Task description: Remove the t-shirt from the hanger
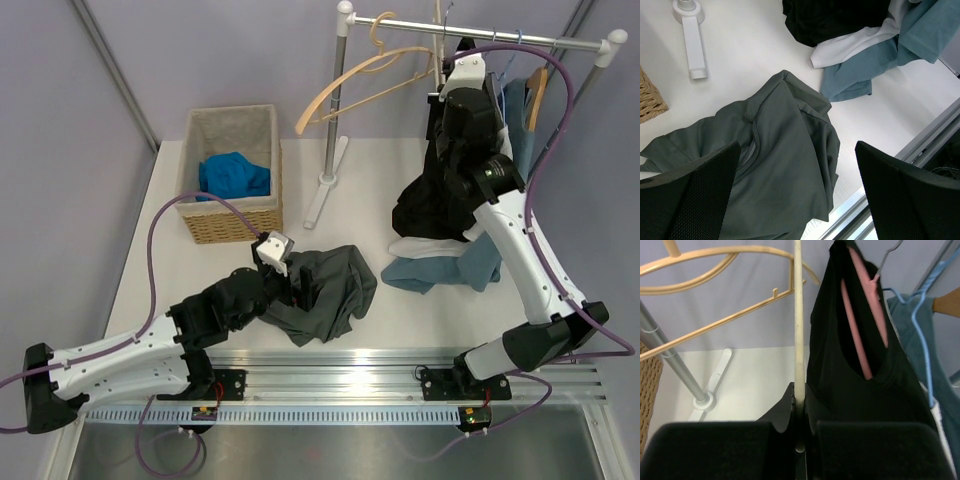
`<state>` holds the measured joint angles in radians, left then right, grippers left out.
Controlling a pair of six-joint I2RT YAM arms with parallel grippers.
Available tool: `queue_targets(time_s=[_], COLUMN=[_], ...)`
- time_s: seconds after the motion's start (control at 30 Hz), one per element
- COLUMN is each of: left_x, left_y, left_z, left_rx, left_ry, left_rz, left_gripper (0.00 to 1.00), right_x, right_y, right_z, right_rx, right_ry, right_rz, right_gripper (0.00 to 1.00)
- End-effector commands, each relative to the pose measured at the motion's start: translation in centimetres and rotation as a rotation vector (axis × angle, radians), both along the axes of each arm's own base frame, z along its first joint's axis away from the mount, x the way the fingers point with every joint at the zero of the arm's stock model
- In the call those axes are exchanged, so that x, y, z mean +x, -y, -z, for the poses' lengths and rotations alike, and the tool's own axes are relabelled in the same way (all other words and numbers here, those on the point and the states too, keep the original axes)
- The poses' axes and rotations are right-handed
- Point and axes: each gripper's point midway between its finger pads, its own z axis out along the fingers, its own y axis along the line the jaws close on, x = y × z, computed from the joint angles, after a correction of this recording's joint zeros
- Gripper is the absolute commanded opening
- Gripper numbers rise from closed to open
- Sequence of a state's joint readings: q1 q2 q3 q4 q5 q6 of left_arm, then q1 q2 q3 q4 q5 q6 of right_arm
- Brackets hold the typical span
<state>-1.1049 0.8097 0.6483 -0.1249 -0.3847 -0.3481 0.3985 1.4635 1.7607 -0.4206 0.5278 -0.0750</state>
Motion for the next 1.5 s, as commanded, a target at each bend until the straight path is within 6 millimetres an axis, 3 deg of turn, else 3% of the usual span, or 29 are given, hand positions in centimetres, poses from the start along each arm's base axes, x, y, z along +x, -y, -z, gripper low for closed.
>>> queue_targets(time_s=[0.0, 0.17, 0.37, 0.43, 0.47, 0.57, 0.6, 0.67, 0.7, 0.73, 0.8, 0.83, 0.9, 0.93, 1.0, 1.03, 1.1, 1.13, 1.2, 1.23, 1.37, 1.4, 1.47], left_x=[0.0, 0.1, 0.1, 0.0, 0.0, 0.0, 0.0, 0.1, 0.1, 0.1, 0.2, 0.2, 0.2, 0.3, 0.3, 0.4, 0.4, 0.5, 0.7, 0.8, 1.8, 2.0, 2.3], left_y=[0.2, 0.0, 0.0, 0.1, 0.1, 0.2, 0.3, 0.4, 0.4, 0.5, 0.6, 0.6, 0.8, 0.9, 1.1, 1.4, 1.9, 2.0, 2.6, 2.8, 4.1, 4.6, 5.4], left_z=[-1.5, -1.6, -1.6, -1.5, -1.5, -1.4, -1.4, -1.2, -1.1, -1.0, -0.8, -0.6, -0.4, -0.2, 0.0, 0.5, 0.7, 0.9, 2.0, 2.1, 3.6, 5.1, 5.9], left_rx=[-0.068, -0.068, -0.067, -0.067, -0.067, -0.066, -0.065, -0.06, -0.055, -0.051, -0.042, -0.035, -0.028, -0.018, -0.006, 0.016, 0.032, 0.042, 0.078, 0.082, 0.123, 0.164, 0.186], left_ry=[0.026, 0.032, 0.031, 0.03, 0.03, 0.03, 0.031, 0.029, 0.027, 0.028, 0.026, 0.023, 0.021, 0.02, 0.018, 0.014, 0.01, 0.007, -0.011, -0.014, -0.033, -0.059, -0.093], left_rz=[-0.003, -0.009, -0.008, -0.003, -0.003, 0.0, 0.002, 0.004, 0.004, 0.006, 0.007, 0.005, 0.012, 0.013, 0.022, 0.03, 0.043, 0.045, 0.051, 0.051, 0.031, 0.032, 0.024], left_gripper=[0.99, 0.99, 0.99, 0.99, 0.99, 0.99, 0.99, 0.99, 0.99, 0.99, 0.99, 0.99, 0.99, 0.99, 0.99, 0.99, 0.99, 0.99, 0.99, 0.99, 0.99, 0.99, 0.99], right_x=[1.5, 2.8, 2.8, 2.4, 2.2, 1.1, 0.7, -0.5, -1.3, -2.4, -3.8, -5.4, -6.8, -8.4, -9.9, -11.4, -13.1, -13.7, -14.6, -15.1, -16.9, -17.1, -17.4], right_y=[-1.6, -1.9, -1.7, -1.4, -1.3, -0.7, -0.7, -0.8, -0.6, -0.3, -0.8, -0.9, -1.9, -1.9, -3.6, -4.0, -6.3, -7.0, -8.7, -9.3, -12.2, -12.4, -12.2], right_z=[-0.3, 1.9, 2.8, 2.6, 2.3, 1.5, 1.4, 0.3, 1.1, 0.7, 2.1, 3.7, 4.5, 6.1, 6.8, 9.2, 9.5, 12.2, 13.2, 15.0, 15.5, 15.1, 15.1], right_rx=[0.058, 0.068, 0.105, 0.117, 0.123, 0.131, 0.131, 0.148, 0.143, 0.165, 0.235, 0.269, 0.322, 0.342, 0.421, 0.471, 0.54, 0.559, 0.601, 0.606, 0.638, 0.636, 0.633], right_ry=[0.045, 0.018, 0.013, 0.02, 0.025, 0.031, 0.025, 0.025, -0.03, -0.034, -0.072, -0.091, -0.079, -0.097, -0.092, -0.123, -0.104, -0.161, -0.171, -0.198, -0.207, -0.187, -0.165], right_rz=[-0.095, -0.088, -0.072, -0.058, -0.052, -0.045, -0.051, -0.083, -0.079, -0.074, -0.099, -0.12, -0.194, -0.214, -0.316, -0.344, -0.492, -0.514, -0.59, -0.607, -0.716, -0.729, -0.729], right_gripper=[0.0, 0.0, 0.01, 0.17, 0.35, 0.55, 0.68, 0.86, 0.99, 0.99, 1.0, 0.99, 0.99, 1.0, 1.0, 0.99, 0.99, 1.0, 1.0, 1.0, 0.99, 0.99, 1.0])
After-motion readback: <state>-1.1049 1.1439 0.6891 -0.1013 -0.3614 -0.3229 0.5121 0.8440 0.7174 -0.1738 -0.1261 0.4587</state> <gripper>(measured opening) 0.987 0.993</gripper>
